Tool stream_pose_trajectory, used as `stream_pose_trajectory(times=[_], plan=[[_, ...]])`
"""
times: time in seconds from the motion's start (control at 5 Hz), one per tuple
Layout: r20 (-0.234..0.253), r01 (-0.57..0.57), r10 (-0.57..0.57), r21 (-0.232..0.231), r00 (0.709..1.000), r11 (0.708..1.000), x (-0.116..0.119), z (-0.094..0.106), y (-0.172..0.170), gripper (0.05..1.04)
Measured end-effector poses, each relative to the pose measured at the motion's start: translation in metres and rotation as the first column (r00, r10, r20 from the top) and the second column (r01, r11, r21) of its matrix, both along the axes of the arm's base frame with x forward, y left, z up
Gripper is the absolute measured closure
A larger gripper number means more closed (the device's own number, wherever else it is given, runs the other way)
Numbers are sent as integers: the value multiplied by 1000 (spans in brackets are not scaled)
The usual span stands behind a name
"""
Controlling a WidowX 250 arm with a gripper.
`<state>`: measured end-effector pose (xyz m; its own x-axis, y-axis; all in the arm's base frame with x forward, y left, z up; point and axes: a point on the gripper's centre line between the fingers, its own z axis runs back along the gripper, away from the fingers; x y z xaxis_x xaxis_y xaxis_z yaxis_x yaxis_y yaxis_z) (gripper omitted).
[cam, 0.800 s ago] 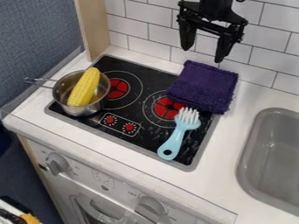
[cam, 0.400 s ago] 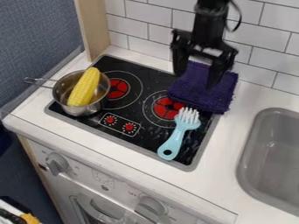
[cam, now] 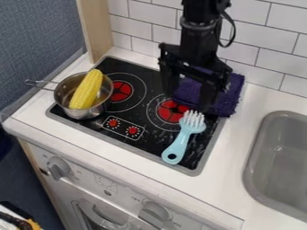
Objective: Moved the light blue brush to the left burner.
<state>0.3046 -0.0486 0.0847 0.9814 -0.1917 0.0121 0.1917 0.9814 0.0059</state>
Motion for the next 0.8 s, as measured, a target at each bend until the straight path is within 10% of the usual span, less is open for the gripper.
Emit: stream_pose_trajectory(times=[0.6,0.8], plan=[[53,-169,163,123,985,978,-10,-58,-7,83],[5,-170,170,107,985,980,-12,-75,-13,83]])
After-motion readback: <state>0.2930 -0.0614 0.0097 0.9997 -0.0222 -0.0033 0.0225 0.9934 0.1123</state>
